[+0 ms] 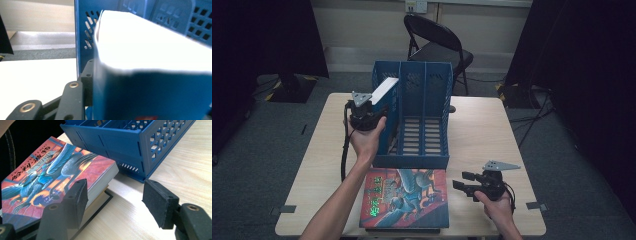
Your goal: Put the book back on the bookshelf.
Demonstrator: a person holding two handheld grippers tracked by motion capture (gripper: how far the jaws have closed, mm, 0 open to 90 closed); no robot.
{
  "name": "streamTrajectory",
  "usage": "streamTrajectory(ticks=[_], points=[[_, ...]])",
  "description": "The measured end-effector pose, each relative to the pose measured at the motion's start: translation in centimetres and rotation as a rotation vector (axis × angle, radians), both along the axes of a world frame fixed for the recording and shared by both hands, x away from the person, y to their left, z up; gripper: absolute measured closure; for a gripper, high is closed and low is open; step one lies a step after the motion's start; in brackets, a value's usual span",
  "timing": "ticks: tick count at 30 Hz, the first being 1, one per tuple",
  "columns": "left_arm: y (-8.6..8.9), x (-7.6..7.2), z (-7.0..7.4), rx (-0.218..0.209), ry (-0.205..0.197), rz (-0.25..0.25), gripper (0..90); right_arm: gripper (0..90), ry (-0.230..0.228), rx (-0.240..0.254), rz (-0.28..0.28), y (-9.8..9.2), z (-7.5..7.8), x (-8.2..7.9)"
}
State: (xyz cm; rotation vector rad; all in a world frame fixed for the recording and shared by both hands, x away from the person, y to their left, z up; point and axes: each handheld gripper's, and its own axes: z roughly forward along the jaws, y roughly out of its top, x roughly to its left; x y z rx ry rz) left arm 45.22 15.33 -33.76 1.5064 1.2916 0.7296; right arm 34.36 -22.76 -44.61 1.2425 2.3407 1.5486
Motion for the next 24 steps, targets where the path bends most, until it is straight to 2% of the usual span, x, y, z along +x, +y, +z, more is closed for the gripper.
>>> streamTrajectory(ticks=[2,3,10,17,19,24], points=[[0.2,-0.3,0.2,0.003,0.011,-0.019,54.3,36.4,0.0,-0.001,-0.002,0.0,0.0,0.0],[0.3,-0.5,0.2,0.017,0.008,-0.028,54.3,36.4,0.0,-0.001,-0.002,0.0,0.0,0.0],[0.6,-1.7,-0.1,0.029,0.006,-0.068,50.5,36.5,-0.002,-0.005,-0.002,0.0,0.0,0.0],[0.9,-2.7,-0.3,0.07,0.017,-0.106,46.7,36.4,0.007,-0.014,0.002,0.1,-0.1,0.0],[0.9,-3.0,-0.3,0.067,0.016,-0.105,46.0,36.4,0.009,-0.018,0.004,0.1,-0.2,0.0],[1.4,-3.0,-0.3,0.056,0.032,-0.138,42.4,36.4,0.006,-0.017,0.006,0.1,-0.2,0.0]])
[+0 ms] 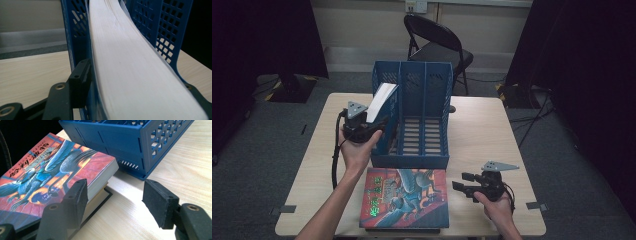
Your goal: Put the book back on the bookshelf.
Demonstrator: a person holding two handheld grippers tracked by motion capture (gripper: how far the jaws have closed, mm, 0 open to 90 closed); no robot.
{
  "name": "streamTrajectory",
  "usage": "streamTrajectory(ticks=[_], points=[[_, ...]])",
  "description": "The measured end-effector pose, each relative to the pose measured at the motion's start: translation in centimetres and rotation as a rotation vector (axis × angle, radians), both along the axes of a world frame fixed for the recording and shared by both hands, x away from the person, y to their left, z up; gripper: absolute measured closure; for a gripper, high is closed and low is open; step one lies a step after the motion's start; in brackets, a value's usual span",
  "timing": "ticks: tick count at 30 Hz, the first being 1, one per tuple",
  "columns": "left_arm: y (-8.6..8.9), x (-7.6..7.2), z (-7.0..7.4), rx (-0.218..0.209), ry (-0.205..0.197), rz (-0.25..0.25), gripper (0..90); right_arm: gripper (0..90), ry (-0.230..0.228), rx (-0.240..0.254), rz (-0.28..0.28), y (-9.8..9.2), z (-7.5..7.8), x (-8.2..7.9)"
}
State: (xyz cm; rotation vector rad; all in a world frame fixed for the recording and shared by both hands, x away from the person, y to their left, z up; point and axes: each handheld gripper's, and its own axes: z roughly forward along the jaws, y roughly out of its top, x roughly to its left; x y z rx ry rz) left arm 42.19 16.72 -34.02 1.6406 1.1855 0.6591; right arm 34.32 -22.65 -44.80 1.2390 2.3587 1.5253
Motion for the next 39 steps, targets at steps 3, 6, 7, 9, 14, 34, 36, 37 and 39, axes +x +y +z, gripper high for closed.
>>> streamTrajectory(ticks=[3,6,7,9,14,34,36,37,39], points=[[0.4,0.1,0.2,-0.025,0.038,-0.03,40.1,36.4,0.002,-0.002,-0.002,-0.1,0.0,0.0],[1.0,0.1,0.3,-0.029,0.064,-0.066,39.1,36.4,0.001,-0.002,-0.005,-0.2,-0.1,0.1],[1.1,0.0,0.4,-0.034,0.065,-0.071,39.1,36.4,0.002,-0.002,-0.006,-0.2,-0.1,0.1],[1.4,-0.1,0.4,-0.03,0.066,-0.075,39.3,36.3,0.005,-0.003,-0.004,-0.1,-0.1,0.1],[1.7,-0.3,0.6,-0.033,0.07,-0.074,39.8,36.1,0.006,-0.007,-0.001,0.0,-0.2,0.1],[2.3,0.9,2.8,-0.016,0.197,-0.104,40.2,35.5,0.01,-0.018,0.006,0.2,-0.4,0.1],[2.2,0.9,3.0,0.003,0.204,-0.096,40.5,35.5,0.011,-0.02,0.009,0.2,-0.4,0.2],[2.0,1.0,3.1,0.018,0.21,-0.093,40.9,35.5,0.012,-0.02,0.01,0.3,-0.4,0.2],[1.8,1.1,3.5,0.041,0.23,-0.088,40.9,35.5,0.012,-0.021,0.013,0.3,-0.5,0.2]])
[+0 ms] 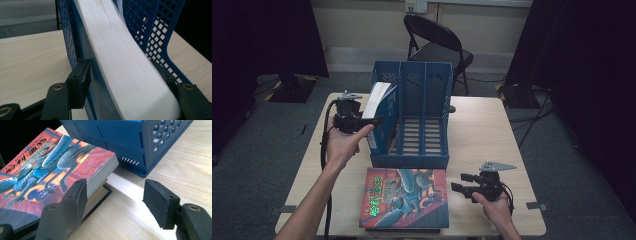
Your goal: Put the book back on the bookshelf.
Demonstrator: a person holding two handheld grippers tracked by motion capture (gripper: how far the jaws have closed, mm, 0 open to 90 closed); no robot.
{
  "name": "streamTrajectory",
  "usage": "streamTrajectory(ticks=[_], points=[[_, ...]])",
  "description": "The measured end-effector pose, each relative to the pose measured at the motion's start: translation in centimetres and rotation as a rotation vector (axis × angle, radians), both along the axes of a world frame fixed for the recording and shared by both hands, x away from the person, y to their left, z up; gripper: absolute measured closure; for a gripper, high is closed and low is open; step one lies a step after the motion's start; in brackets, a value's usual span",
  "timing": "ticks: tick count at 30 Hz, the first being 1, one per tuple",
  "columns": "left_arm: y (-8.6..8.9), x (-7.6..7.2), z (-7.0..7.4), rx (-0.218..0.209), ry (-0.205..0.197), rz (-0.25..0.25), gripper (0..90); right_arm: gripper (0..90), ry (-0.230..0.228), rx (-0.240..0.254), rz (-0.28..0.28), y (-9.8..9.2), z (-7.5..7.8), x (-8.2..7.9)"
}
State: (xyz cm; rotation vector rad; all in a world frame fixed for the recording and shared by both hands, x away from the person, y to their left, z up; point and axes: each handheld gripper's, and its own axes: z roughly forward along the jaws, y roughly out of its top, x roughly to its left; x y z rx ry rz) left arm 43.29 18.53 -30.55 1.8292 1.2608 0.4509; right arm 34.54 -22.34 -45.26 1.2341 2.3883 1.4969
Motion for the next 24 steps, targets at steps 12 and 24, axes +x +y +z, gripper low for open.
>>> streamTrajectory(ticks=[12,24], points=[[-1.5,1.3,1.8,0.162,0.024,0.006,38.9,35.4,-0.005,-0.002,-0.009,-0.1,0.1,0.0],[-1.8,3.5,3.2,0.143,0.155,0.05,44.1,35.4,-0.001,-0.005,-0.005,0.0,0.0,0.0]])
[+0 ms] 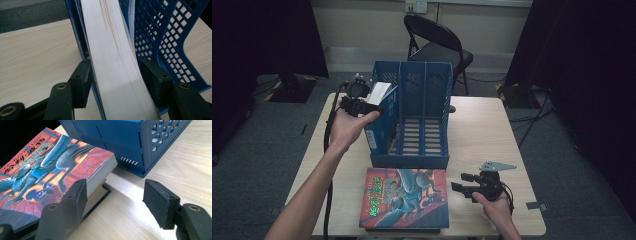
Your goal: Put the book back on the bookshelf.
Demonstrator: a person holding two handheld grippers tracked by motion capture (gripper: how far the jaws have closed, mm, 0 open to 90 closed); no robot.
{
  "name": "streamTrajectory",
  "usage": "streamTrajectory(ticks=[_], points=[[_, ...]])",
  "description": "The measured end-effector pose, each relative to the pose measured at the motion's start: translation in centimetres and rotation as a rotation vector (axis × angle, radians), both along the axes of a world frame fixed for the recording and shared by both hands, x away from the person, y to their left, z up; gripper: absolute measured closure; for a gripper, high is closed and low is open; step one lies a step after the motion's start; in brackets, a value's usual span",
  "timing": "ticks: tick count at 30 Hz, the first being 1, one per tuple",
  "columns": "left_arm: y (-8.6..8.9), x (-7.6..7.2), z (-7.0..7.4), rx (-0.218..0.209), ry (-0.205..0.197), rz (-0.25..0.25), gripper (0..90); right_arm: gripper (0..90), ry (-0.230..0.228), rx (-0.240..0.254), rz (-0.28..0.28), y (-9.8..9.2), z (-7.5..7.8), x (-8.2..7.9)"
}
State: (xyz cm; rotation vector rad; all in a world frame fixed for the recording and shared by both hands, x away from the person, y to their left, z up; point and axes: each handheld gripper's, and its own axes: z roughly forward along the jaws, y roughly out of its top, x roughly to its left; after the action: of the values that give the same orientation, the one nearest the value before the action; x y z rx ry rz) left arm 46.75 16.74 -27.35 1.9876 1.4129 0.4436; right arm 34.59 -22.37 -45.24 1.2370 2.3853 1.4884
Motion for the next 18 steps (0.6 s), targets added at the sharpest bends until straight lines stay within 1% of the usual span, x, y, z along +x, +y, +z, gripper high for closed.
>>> streamTrajectory(ticks=[2,3,4,5,6,7,12,14,15,16,17,18], points=[[-0.3,0.3,0.2,0.019,0.022,0.0,44.5,35.4,0.0,0.0,0.0,0.0,0.0,0.0],[-0.4,0.4,0.3,0.019,0.026,0.003,44.6,35.4,0.0,0.0,-0.001,0.0,0.0,0.0],[-0.4,0.6,0.3,0.017,0.034,0.012,46.6,35.4,0.0,0.002,-0.001,0.0,0.0,0.0],[-0.4,0.8,0.3,0.01,0.049,0.01,48.7,35.4,0.001,0.003,-0.002,-0.1,0.0,0.0],[-0.3,1.2,0.2,-0.001,0.077,0.011,48.7,35.4,0.002,0.003,-0.002,-0.1,0.0,0.0],[-0.4,1.4,0.3,-0.003,0.1,0.011,48.7,35.4,0.001,0.001,-0.003,-0.1,0.0,0.0],[-1.0,2.7,0.5,0.054,0.181,0.02,49.4,35.4,0.001,0.002,0.002,0.0,0.0,0.0],[-1.4,3.3,0.5,0.075,0.206,0.026,50.0,35.4,0.004,0.004,0.0,-0.1,0.0,0.0],[-1.6,3.6,0.5,0.089,0.224,0.031,50.0,35.4,0.004,0.004,0.001,-0.1,0.0,0.0],[-1.9,3.9,0.6,0.102,0.25,0.04,50.3,35.4,0.004,0.004,0.001,-0.1,0.0,0.0],[-2.0,4.0,0.6,0.103,0.262,0.042,48.0,35.4,0.004,0.005,0.003,-0.1,0.0,0.0],[-2.4,4.2,0.6,0.113,0.265,0.046,44.9,35.4,0.005,0.004,0.004,-0.1,0.0,0.0]])
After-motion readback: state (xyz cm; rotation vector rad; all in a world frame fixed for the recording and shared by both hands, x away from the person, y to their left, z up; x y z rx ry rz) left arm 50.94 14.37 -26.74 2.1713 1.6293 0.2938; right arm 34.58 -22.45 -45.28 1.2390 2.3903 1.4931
